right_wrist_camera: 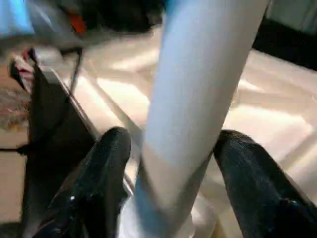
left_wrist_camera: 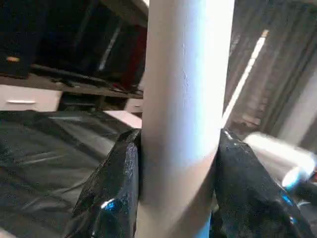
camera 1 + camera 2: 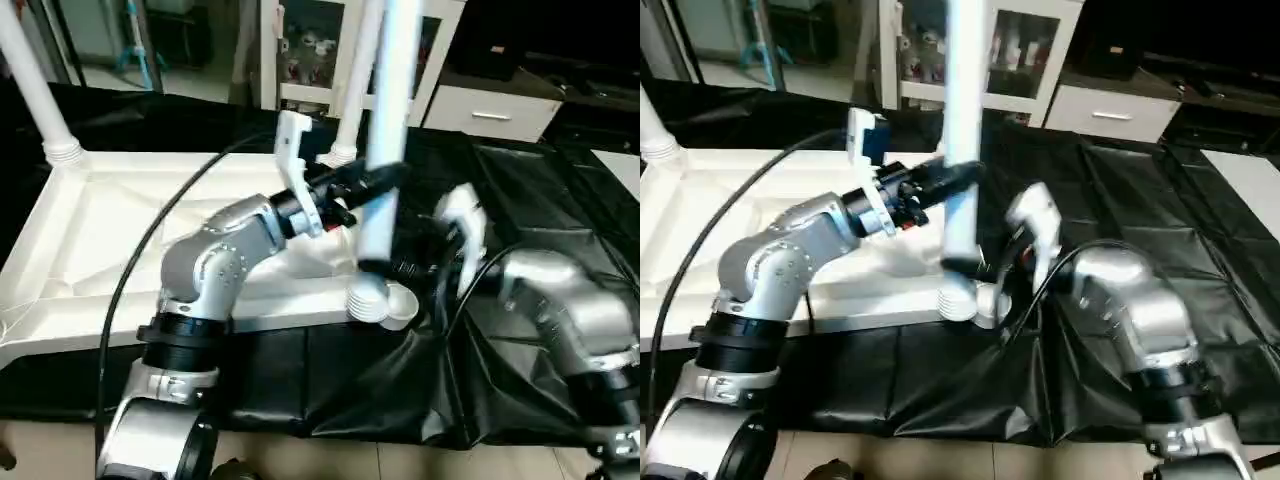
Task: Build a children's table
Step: Insert table leg to table base
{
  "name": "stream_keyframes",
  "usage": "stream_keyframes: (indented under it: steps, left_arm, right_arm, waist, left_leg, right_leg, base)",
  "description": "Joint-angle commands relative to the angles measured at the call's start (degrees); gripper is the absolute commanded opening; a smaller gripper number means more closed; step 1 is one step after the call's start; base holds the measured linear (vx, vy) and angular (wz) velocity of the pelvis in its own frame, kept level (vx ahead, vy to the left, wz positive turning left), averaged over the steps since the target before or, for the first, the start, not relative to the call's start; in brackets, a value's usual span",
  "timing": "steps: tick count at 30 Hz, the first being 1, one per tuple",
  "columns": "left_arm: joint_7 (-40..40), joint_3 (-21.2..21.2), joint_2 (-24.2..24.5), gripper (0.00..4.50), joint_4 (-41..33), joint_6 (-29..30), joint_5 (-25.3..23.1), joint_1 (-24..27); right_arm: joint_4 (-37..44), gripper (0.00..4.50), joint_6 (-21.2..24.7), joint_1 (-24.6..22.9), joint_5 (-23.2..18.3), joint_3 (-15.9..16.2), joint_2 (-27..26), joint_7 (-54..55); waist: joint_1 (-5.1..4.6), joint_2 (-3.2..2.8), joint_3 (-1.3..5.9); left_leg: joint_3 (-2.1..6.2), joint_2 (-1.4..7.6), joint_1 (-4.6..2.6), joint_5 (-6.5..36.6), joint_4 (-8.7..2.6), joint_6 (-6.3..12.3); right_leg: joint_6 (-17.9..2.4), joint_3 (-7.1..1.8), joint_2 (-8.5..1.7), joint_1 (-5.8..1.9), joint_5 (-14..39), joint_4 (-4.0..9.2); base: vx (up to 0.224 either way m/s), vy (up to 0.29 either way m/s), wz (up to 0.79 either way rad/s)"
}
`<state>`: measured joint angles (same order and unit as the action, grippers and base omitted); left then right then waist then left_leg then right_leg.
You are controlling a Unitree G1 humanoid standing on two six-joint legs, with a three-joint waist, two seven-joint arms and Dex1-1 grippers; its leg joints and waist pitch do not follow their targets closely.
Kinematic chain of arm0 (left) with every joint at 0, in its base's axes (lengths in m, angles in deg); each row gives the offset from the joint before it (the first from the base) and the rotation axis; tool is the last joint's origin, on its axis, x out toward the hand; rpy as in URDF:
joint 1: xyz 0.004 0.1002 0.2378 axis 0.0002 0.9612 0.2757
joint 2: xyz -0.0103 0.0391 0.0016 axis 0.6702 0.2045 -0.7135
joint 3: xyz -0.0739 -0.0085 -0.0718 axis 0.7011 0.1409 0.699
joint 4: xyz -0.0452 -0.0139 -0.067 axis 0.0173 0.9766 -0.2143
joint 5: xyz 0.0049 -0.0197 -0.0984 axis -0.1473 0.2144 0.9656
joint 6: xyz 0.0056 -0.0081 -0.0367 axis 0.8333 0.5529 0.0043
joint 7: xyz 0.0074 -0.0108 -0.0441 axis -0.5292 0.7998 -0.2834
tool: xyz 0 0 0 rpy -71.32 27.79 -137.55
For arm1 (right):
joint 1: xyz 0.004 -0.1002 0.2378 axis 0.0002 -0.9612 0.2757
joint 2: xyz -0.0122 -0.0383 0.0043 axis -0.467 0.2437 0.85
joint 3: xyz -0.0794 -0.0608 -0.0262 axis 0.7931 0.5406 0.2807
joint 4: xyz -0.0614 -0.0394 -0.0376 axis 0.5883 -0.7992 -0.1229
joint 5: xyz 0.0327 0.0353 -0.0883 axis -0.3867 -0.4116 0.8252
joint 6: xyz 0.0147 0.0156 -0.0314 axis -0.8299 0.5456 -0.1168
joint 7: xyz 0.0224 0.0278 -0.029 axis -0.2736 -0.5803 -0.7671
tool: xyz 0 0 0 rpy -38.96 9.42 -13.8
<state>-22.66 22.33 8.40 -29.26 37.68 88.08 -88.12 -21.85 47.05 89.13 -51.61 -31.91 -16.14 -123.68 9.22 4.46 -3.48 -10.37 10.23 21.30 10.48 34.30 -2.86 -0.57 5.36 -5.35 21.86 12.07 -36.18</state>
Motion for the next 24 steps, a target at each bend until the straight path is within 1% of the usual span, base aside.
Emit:
stream_keyframes:
  steps: [1, 2, 3, 6, 7, 8, 10, 12, 14, 15, 17, 18, 19, 20, 21, 23, 24]
  left_arm:
    - [-0.1, 0.3, 0.7, 1.81, 0.0, 1.0, -0.4, -1.9]
    - [-0.1, 0.3, 0.8, 1.81, 0.0, 1.0, -0.4, -1.9]
    - [0.1, 0.3, 0.9, 1.81, -0.1, 1.1, -0.5, -2.0]
    - [-0.2, 0.6, 0.7, 1.81, -0.1, 1.3, -0.1, -2.4]
    - [-0.3, 0.7, 0.6, 1.81, -0.2, 1.4, 0.1, -2.5]
    - [-0.6, 0.8, 0.3, 1.81, -0.2, 1.5, 0.4, -2.7]
    - [-0.7, 0.8, 0.2, 1.81, -0.1, 1.7, 0.8, -2.8]
    - [-0.9, 0.7, -0.1, 1.81, -0.1, 2.4, 1.3, -3.1]
    - [-1.0, 0.7, -0.3, 1.81, -0.3, 2.6, 1.3, -3.2]
    - [-1.0, 0.7, -0.7, 1.81, -0.8, 3.3, 1.8, -3.1]
    - [-1.0, 0.7, -0.8, 1.81, -1.0, 3.4, 1.8, -3.1]
    - [-1.3, 0.4, -1.0, 1.81, -1.9, 3.6, 1.9, -2.9]
    - [-1.6, 0.3, -1.2, 1.81, -2.2, 3.6, 1.8, -2.8]
    - [-1.9, 0.3, -1.3, 1.81, -2.4, 3.7, 1.8, -2.8]
    - [-2.1, 0.2, -1.5, 1.81, -2.7, 3.7, 1.7, -2.8]
    - [-2.2, 0.2, -1.6, 1.81, -2.8, 3.6, 1.7, -2.8]
    - [-2.5, 0.1, -1.8, 1.81, -2.8, 3.3, 1.4, -2.9]
  right_arm:
    - [1.2, 3.32, 2.6, 1.4, -4.3, -3.5, 2.9, -4.1]
    - [1.2, 3.32, 2.6, 1.4, -4.4, -3.5, 3.0, -4.2]
    - [1.1, 3.39, 3.0, 1.9, -4.7, -3.9, 3.6, -5.1]
    - [0.4, 3.39, 4.3, 2.9, -5.3, -4.1, 4.7, -6.8]
    - [-0.2, 3.39, 4.8, 3.4, -5.2, -4.0, 5.0, -7.2]
    - [-0.8, 3.39, 5.5, 3.8, -5.4, -3.7, 5.3, -7.7]
    - [-1.4, 3.39, 6.0, 4.2, -5.3, -3.2, 5.6, -7.9]
    - [-4.2, 3.39, 6.0, 5.9, -4.1, -1.8, 5.4, -7.4]
    - [-5.2, 3.39, 5.9, 6.6, -3.5, -1.4, 5.1, -7.0]
    - [-7.0, 3.39, 5.2, 7.9, -1.5, -0.7, 4.4, -5.5]
    - [-7.7, 3.39, 4.8, 8.3, -0.7, -0.3, 4.1, -4.8]
    - [-9.3, 3.39, 4.2, 9.3, 1.2, 0.3, 2.8, -2.3]
    - [-9.9, 3.39, 4.0, 9.6, 1.8, 0.6, 2.2, -1.4]
    - [-10.1, 3.39, 4.0, 9.8, 2.2, 0.7, 1.6, -0.8]
    - [-10.0, 3.39, 4.3, 9.8, 2.0, 0.9, 1.2, -0.6]
    - [-9.9, 3.39, 4.5, 9.8, 1.7, 1.0, 1.0, -0.6]
    - [-9.3, 3.39, 5.0, 9.4, 1.3, 1.4, 0.7, -0.7]
  waist:
    - [0.17, -0.06, 4.15]
    - [0.29, 0.0, 4.2]
    - [0.45, 0.01, 4.11]
    - [0.43, 0.17, 4.13]
    - [0.46, 0.21, 4.09]
    - [0.5, 0.15, 4.07]
    - [0.51, 0.24, 4.15]
    - [0.44, 0.25, 4.22]
    - [0.44, 0.34, 4.17]
    - [0.42, 0.66, 4.14]
    - [0.43, 0.51, 4.14]
    - [0.41, 0.84, 4.14]
    - [0.41, 0.84, 4.14]
    - [0.37, 0.73, 4.21]
    - [0.38, 1.04, 4.21]
    - [0.4, 0.84, 4.18]
    - [0.53, 1.1, 4.21]
  left_leg:
    - [1.15, 3.41, -1.15, 4.8, -3.67, 1.17]
    - [1.11, 3.37, -1.19, 4.8, -3.63, 1.33]
    - [1.11, 3.39, -1.08, 4.7, -3.63, 1.33]
    - [1.11, 3.39, -1.03, 5.1, -3.62, 0.93]
    - [1.1, 3.38, -0.96, 5.0, -3.62, 0.84]
    - [1.13, 3.39, -1.0, 5.1, -3.65, 0.76]
    - [1.13, 3.4, -1.02, 4.7, -3.6, 0.64]
    - [1.13, 3.35, -0.97, 4.3, -3.55, 0.61]
    - [1.05, 3.3, -0.93, 4.2, -3.53, 0.52]
    - [1.02, 3.25, -0.92, 4.1, -3.53, 0.44]
    - [1.03, 3.25, -0.91, 4.0, -3.55, 0.15]
    - [1.02, 3.28, -0.88, 3.7, -3.56, -0.02]
    - [1.02, 3.28, -0.88, 3.7, -3.56, -0.02]
    - [1.06, 3.25, -0.92, 3.7, -3.55, -0.14]
    - [1.03, 3.33, -1.01, 3.7, -3.56, -0.12]
    - [1.08, 3.31, -0.93, 3.4, -3.61, -0.01]
    - [1.02, 3.34, -1.02, 3.1, -3.55, 0.15]
  right_leg:
    - [-12.5, -3.35, -4.2, -2.83, -0.1, 3.51]
    - [-12.6, -3.32, -4.14, -2.91, -0.2, 3.48]
    - [-12.6, -3.35, -4.19, -2.85, -0.2, 3.48]
    - [-12.5, -3.3, -4.34, -2.93, 1.4, 3.59]
    - [-12.4, -3.33, -4.4, -2.89, 1.8, 3.65]
    - [-12.3, -3.3, -4.37, -2.87, 2.2, 3.7]
    - [-12.5, -3.29, -4.33, -2.83, 1.9, 3.61]
    - [-12.7, -3.25, -4.32, -2.83, 1.3, 3.53]
    - [-12.9, -3.24, -4.36, -2.82, 1.7, 3.59]
    - [-12.8, -3.23, -4.36, -2.81, 2.4, 3.67]
    - [-12.8, -3.24, -4.4, -2.77, 2.8, 3.62]
    - [-12.6, -3.25, -4.4, -2.74, 2.8, 3.57]
    - [-12.6, -3.25, -4.4, -2.74, 2.8, 3.57]
    - [-12.4, -3.19, -4.36, -2.67, 2.9, 3.55]
    - [-11.9, -3.25, -4.38, -2.74, 2.5, 3.58]
    - [-11.9, -3.26, -4.34, -2.78, 2.0, 3.5]
    - [-11.8, -3.26, -4.38, -2.72, 1.6, 3.42]
  base:
    - [0.0, 0.0, 0.0]
    - [0.0, 0.0, 0.0]
    - [0.0, 0.0, 0.0]
    - [0.0, 0.0, 0.0]
    - [0.0, 0.0, 0.0]
    - [0.0, 0.0, 0.0]
    - [0.0, 0.0, 0.0]
    - [0.0, 0.0, 0.0]
    - [0.0, 0.0, 0.0]
    - [0.0, 0.0, 0.0]
    - [0.0, 0.0, 0.0]
    - [0.0, 0.0, 0.0]
    - [0.0, 0.0, 0.0]
    - [0.0, 0.0, 0.0]
    - [0.0, 0.0, 0.0]
    - [0.0, 0.0, 0.0]
    - [0.0, 0.0, 0.0]
